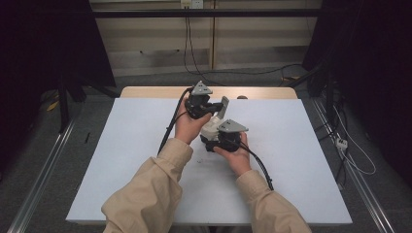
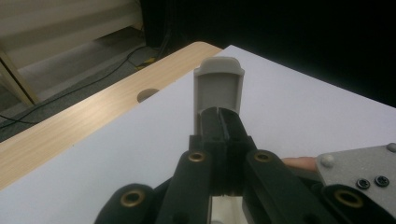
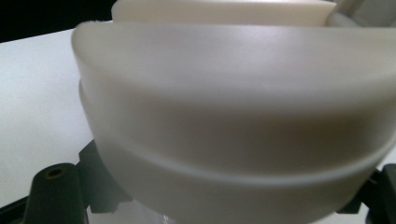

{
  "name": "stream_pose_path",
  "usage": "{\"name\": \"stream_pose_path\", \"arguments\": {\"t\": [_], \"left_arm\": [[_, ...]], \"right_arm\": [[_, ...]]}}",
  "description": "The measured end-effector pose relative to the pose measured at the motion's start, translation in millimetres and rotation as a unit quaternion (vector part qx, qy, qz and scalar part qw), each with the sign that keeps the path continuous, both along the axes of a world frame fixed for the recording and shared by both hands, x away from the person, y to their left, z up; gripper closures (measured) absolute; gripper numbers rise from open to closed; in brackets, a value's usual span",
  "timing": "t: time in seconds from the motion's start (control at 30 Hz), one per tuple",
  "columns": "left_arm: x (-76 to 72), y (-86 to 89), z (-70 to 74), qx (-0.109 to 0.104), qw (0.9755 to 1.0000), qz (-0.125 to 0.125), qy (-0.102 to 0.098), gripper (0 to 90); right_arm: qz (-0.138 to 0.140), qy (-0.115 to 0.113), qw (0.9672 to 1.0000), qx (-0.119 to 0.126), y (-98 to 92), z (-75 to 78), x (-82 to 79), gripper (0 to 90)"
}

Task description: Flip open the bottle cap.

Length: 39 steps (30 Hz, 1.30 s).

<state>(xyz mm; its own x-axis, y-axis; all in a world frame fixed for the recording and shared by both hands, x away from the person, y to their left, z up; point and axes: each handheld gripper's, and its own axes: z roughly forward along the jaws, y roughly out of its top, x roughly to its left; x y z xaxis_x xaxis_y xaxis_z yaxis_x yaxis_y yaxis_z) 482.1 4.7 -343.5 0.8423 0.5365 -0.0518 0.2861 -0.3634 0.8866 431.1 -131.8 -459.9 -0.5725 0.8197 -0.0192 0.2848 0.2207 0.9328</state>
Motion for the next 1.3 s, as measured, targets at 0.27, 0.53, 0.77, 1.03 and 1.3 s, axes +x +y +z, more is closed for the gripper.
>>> {"name": "stream_pose_path", "arguments": {"t": [0.27, 0.53, 0.77, 1.03, 1.3], "left_arm": [[1.7, -2.3, -0.7, 0.0, 1.0, -0.001, 0.0, 90.0], [4.1, -3.8, -3.2, -0.003, 1.0, -0.002, -0.001, 90.0], [6.5, -7.5, -6.3, 0.002, 1.0, -0.008, 0.002, 90.0], [9.2, -9.9, -7.1, 0.006, 0.9999, -0.013, 0.004, 90.0], [12.0, -12.4, -10.9, 0.008, 0.9998, -0.015, 0.007, 90.0]], "right_arm": [[0.0, 0.0, 1.0, -0.001, 0.1, 0.0, 0.0, 18.6], [0.001, 0.0, 1.0, -0.003, -0.1, 0.1, 0.1, 18.6], [0.001, 0.0, 1.0, -0.003, -0.1, 0.2, 0.0, 18.6], [0.003, 0.001, 1.0, -0.003, -0.5, 0.3, 0.3, 18.6], [0.005, 0.0, 1.0, -0.005, -1.0, 0.5, 0.5, 18.6]]}}
